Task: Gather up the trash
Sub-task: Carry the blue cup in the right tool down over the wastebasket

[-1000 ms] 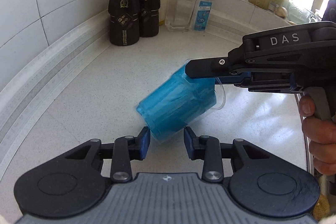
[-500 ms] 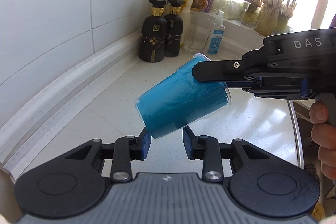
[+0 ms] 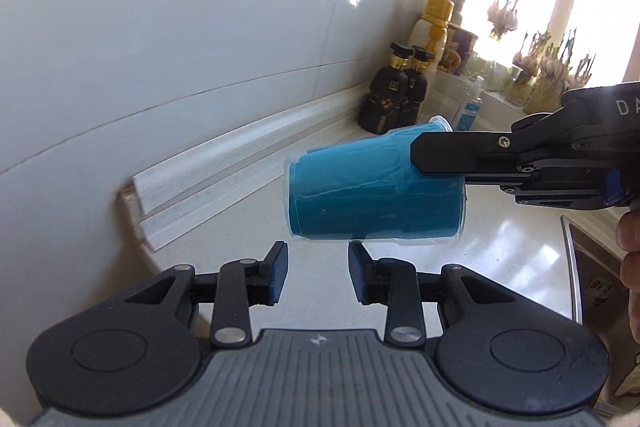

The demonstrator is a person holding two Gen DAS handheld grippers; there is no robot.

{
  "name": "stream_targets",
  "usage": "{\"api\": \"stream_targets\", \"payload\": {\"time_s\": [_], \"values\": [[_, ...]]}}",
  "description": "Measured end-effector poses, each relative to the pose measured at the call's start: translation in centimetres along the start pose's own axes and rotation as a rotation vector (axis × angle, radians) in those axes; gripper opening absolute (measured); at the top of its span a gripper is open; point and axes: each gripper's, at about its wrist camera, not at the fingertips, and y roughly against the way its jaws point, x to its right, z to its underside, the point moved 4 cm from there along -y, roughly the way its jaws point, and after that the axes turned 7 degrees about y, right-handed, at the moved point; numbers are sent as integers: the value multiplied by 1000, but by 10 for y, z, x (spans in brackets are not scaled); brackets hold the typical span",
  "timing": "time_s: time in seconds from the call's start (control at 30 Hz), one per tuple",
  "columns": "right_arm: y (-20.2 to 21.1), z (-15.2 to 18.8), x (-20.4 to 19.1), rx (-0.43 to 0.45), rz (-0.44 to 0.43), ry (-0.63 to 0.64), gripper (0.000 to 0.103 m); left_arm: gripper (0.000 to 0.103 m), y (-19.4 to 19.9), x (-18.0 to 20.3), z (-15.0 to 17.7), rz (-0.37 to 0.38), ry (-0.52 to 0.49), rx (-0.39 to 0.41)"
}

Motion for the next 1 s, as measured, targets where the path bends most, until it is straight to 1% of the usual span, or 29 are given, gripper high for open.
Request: {"api": "stream_targets", "payload": {"time_s": [0.1, 0.2, 0.37, 0.53, 0.67, 0.77, 0.93, 1.0], "values": [[-16, 14, -23, -44, -14, 31, 3, 30, 20, -22, 14, -20, 42, 13], [-34, 34, -46, -91, -24, 60, 3, 30, 39, -43, 33, -53, 56, 9], [-67, 77, -74, -185, -12, 99, 3, 30, 59, -78, 70, -115, 96, -42], [-98, 124, -85, -279, 8, 99, 3, 30, 70, -106, 105, -156, 162, -94], [-113, 156, -88, -335, 42, 110, 3, 30, 67, -120, 126, -176, 199, -134], [-123, 177, -82, -378, 64, 88, 3, 30, 64, -128, 146, -187, 219, -171], [-139, 210, -58, -438, 128, 36, 3, 30, 48, -136, 176, -219, 240, -256], [-146, 218, -48, -456, 153, 24, 3, 30, 40, -138, 183, -231, 252, -286]]}}
